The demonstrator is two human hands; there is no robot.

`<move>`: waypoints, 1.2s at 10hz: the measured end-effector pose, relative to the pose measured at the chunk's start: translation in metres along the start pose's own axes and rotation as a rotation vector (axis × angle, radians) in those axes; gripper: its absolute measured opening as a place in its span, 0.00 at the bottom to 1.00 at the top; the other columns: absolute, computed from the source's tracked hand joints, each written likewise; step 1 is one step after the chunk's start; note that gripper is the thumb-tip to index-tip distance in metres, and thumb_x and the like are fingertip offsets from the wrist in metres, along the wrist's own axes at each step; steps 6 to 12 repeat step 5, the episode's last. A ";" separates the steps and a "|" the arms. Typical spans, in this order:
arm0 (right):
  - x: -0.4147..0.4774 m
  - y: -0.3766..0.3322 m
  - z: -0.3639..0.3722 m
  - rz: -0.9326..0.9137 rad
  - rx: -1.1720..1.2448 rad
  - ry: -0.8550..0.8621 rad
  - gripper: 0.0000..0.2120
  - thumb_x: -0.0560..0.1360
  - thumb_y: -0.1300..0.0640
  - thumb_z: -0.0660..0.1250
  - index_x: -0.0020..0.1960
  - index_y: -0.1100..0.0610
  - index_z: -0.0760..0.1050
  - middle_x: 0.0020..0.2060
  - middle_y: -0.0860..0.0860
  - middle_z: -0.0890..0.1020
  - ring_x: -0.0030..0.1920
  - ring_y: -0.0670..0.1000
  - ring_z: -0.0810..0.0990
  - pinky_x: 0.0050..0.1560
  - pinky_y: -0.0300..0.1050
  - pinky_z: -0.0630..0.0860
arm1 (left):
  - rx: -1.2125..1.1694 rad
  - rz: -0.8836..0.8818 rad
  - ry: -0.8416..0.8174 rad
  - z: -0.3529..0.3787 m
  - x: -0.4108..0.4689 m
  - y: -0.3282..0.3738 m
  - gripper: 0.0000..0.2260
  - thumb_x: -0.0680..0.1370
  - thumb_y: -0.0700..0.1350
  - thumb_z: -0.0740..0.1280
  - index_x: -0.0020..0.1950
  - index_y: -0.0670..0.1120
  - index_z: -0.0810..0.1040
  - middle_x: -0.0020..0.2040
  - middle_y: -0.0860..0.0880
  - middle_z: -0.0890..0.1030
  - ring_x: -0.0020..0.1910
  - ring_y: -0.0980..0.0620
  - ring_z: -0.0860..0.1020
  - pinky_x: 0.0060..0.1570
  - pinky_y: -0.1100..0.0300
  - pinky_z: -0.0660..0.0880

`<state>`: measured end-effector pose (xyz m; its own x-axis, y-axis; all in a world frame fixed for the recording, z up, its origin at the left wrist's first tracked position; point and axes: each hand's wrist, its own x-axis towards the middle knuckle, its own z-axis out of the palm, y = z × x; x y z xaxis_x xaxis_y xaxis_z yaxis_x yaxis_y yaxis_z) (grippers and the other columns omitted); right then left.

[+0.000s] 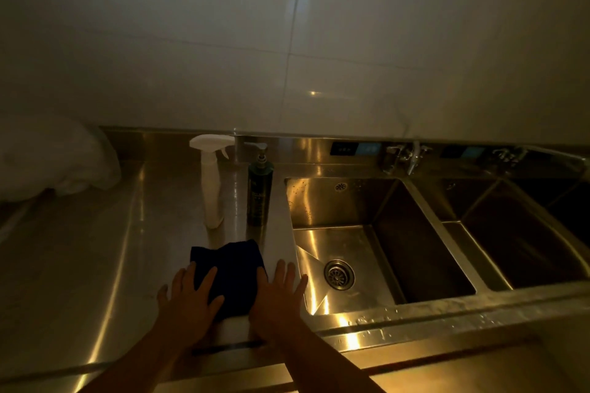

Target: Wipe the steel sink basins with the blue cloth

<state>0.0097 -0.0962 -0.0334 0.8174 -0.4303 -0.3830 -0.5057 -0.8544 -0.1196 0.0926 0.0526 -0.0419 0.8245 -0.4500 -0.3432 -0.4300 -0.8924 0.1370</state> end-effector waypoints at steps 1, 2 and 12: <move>-0.007 0.002 -0.004 -0.036 0.020 0.027 0.41 0.74 0.47 0.65 0.78 0.50 0.45 0.77 0.62 0.44 0.76 0.65 0.38 0.68 0.70 0.32 | 0.008 0.007 0.028 -0.010 -0.015 0.004 0.28 0.79 0.64 0.47 0.77 0.56 0.50 0.78 0.44 0.47 0.77 0.43 0.49 0.74 0.41 0.51; -0.014 0.007 -0.010 -0.061 0.052 0.018 0.38 0.74 0.49 0.64 0.77 0.49 0.47 0.77 0.61 0.46 0.76 0.65 0.39 0.69 0.70 0.35 | 0.044 -0.013 0.014 -0.015 -0.033 0.007 0.26 0.80 0.62 0.49 0.76 0.55 0.53 0.78 0.45 0.48 0.77 0.43 0.49 0.74 0.43 0.51; -0.037 0.021 -0.026 -0.044 0.118 0.037 0.34 0.75 0.47 0.65 0.76 0.47 0.53 0.77 0.57 0.47 0.76 0.63 0.41 0.71 0.69 0.39 | -0.035 -0.035 0.021 -0.034 -0.066 0.003 0.26 0.80 0.63 0.50 0.76 0.57 0.51 0.79 0.47 0.44 0.77 0.43 0.46 0.73 0.43 0.51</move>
